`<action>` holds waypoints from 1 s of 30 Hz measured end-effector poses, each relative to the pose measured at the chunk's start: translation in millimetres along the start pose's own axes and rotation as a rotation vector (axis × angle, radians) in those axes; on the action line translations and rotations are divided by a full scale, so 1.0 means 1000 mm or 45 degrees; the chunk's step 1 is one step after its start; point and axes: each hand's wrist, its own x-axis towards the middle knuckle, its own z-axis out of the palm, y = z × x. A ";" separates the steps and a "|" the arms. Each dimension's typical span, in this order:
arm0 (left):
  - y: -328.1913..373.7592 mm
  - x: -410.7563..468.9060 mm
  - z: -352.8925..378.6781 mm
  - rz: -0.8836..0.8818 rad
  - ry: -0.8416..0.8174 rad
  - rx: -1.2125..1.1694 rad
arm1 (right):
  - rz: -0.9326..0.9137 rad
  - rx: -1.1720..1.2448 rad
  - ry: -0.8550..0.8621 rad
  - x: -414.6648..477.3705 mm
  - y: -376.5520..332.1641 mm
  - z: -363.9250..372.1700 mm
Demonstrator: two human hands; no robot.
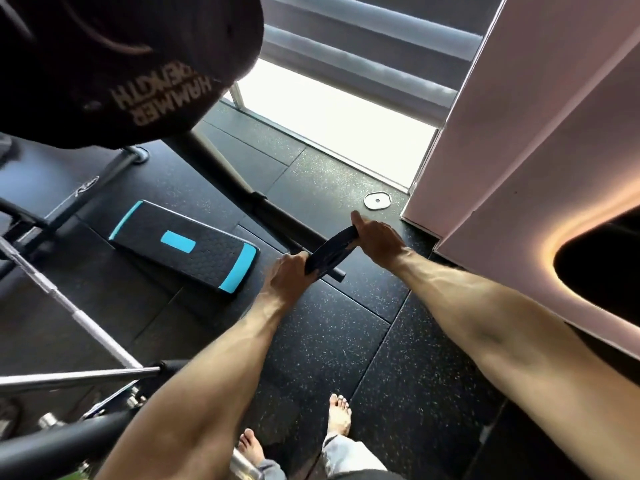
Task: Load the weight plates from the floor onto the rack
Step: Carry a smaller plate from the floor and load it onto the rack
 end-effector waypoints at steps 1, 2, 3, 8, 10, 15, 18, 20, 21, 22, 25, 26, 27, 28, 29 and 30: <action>0.002 0.002 0.002 0.001 0.009 -0.001 | 0.019 0.018 -0.013 0.006 0.004 0.002; 0.002 0.004 0.005 0.005 0.016 -0.006 | 0.045 0.036 -0.035 0.013 0.007 0.005; 0.001 0.006 0.007 0.008 0.022 -0.005 | 0.050 0.053 -0.041 0.022 0.011 0.009; -0.006 0.013 0.003 -0.063 0.141 0.040 | 0.089 0.093 -0.113 0.055 -0.007 0.003; -0.011 0.019 -0.004 -0.108 0.176 0.091 | 0.078 0.095 -0.072 0.069 -0.022 0.001; -0.030 0.036 -0.020 -0.183 0.241 0.144 | 0.285 0.116 -0.025 0.089 -0.068 0.001; -0.044 0.047 -0.029 -0.201 0.252 0.159 | 0.405 0.294 -0.046 0.097 -0.085 0.001; -0.050 0.053 -0.034 -0.229 0.271 0.179 | 0.417 0.392 -0.140 0.107 -0.092 0.009; -0.053 0.057 -0.036 -0.238 0.287 0.183 | 0.415 0.456 -0.203 0.113 -0.095 0.013; -0.056 0.060 -0.038 -0.245 0.300 0.189 | 0.416 0.511 -0.281 0.118 -0.097 0.016; -0.068 0.069 -0.044 -0.246 0.339 0.213 | 0.368 0.520 -0.445 0.121 -0.107 0.020; -0.072 0.073 -0.046 -0.248 0.352 0.218 | 0.341 0.489 -0.457 0.121 -0.110 0.021; -0.075 0.076 -0.048 -0.260 0.359 0.223 | 0.312 0.463 -0.456 0.120 -0.113 0.021; -0.077 0.078 -0.049 -0.276 0.369 0.220 | 0.290 0.446 -0.450 0.120 -0.115 0.021; -0.077 0.080 -0.051 -0.301 0.375 0.203 | 0.271 0.438 -0.443 0.120 -0.118 0.023; -0.077 0.080 -0.051 -0.327 0.372 0.173 | 0.263 0.442 -0.431 0.119 -0.121 0.025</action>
